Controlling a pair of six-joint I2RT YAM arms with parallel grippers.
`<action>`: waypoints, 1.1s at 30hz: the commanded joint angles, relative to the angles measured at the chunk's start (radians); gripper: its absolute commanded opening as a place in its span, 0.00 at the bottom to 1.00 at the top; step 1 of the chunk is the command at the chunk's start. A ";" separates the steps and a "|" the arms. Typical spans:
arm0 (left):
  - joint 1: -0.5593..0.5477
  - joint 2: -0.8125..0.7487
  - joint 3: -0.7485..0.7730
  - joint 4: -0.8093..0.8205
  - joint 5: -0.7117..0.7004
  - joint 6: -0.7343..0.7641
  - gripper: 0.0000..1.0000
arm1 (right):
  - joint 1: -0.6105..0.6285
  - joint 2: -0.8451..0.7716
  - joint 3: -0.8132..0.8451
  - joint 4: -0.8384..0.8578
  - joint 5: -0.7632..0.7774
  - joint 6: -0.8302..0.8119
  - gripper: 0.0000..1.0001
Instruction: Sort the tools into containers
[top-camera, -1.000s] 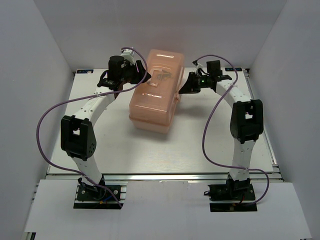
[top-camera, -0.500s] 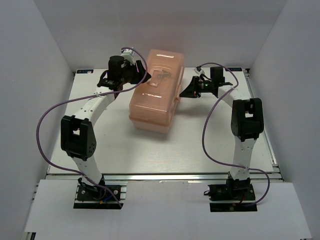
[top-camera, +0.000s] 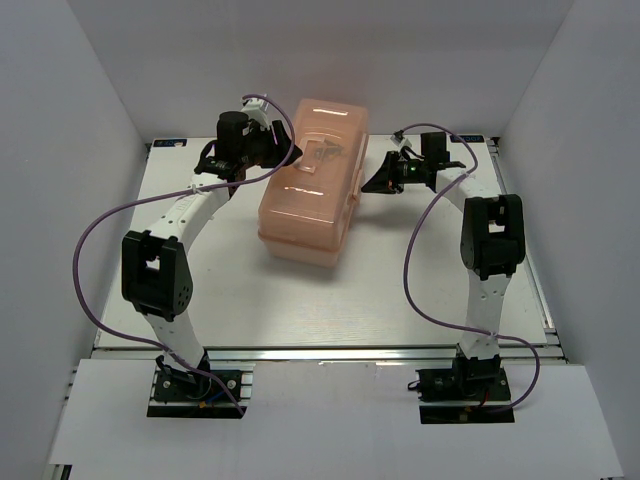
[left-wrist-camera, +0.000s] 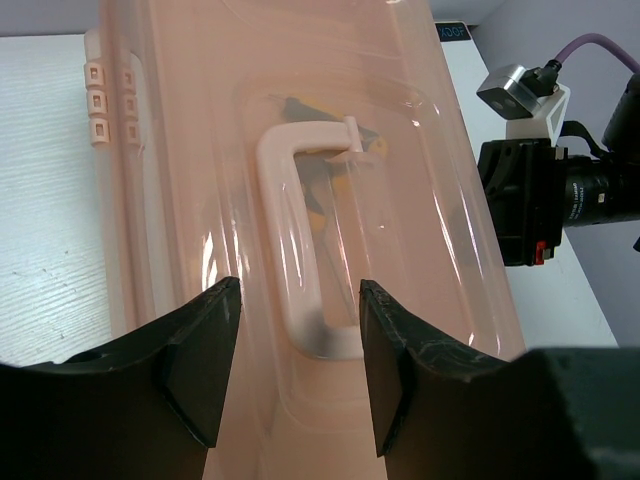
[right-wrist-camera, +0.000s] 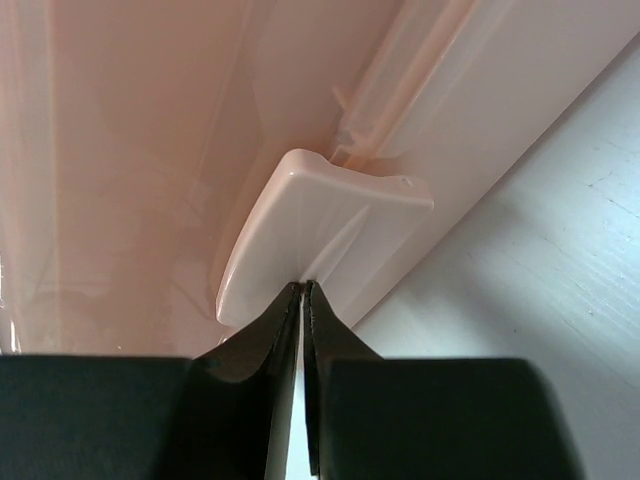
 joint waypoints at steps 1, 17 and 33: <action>-0.017 0.066 -0.036 -0.180 0.064 -0.004 0.61 | 0.041 0.045 0.034 0.014 0.066 -0.031 0.10; -0.054 0.072 -0.065 -0.182 0.076 -0.007 0.59 | 0.088 0.086 0.050 0.064 0.055 0.010 0.10; -0.092 0.077 -0.088 -0.171 0.061 -0.027 0.58 | 0.108 0.085 0.042 0.055 0.064 -0.025 0.10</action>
